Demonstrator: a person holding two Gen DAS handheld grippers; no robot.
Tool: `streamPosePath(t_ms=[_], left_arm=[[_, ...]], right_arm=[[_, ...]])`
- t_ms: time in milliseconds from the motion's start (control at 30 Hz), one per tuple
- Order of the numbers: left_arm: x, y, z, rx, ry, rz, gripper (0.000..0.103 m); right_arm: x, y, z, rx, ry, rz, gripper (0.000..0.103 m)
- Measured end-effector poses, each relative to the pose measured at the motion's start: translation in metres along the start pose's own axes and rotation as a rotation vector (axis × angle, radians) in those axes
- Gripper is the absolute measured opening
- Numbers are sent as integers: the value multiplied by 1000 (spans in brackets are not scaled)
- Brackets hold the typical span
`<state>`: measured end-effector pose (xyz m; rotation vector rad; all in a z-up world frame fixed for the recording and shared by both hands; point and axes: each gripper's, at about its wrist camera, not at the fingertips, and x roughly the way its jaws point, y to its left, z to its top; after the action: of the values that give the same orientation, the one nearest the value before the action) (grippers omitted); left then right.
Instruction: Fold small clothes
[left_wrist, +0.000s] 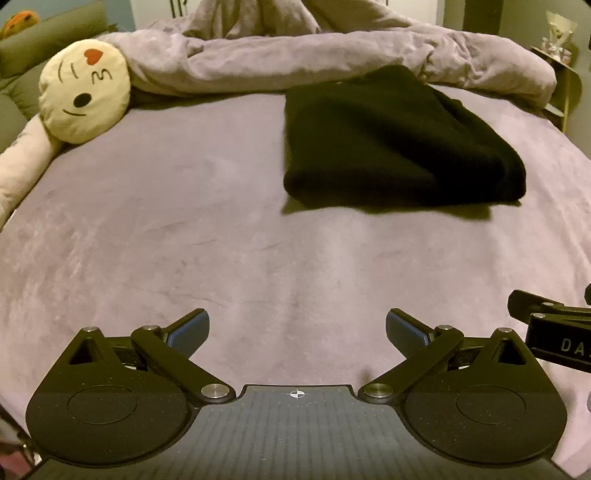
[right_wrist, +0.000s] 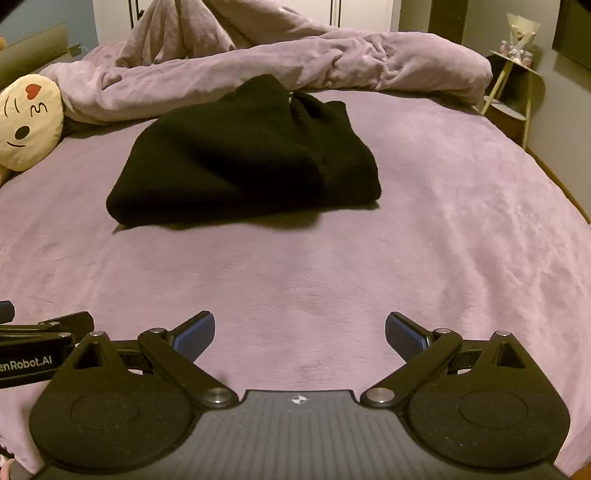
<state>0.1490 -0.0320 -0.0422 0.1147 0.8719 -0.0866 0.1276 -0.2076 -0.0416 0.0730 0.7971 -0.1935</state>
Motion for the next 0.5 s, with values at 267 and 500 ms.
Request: streamPosePath(t_ms=[267, 500], left_arm=[[-1, -4, 0, -2, 11, -22, 103], [-4, -5, 0, -2, 9, -29, 103]], right_arm=[[-5, 1, -1, -4, -14, 8, 99], [-9, 0, 0, -8, -20, 4, 99]])
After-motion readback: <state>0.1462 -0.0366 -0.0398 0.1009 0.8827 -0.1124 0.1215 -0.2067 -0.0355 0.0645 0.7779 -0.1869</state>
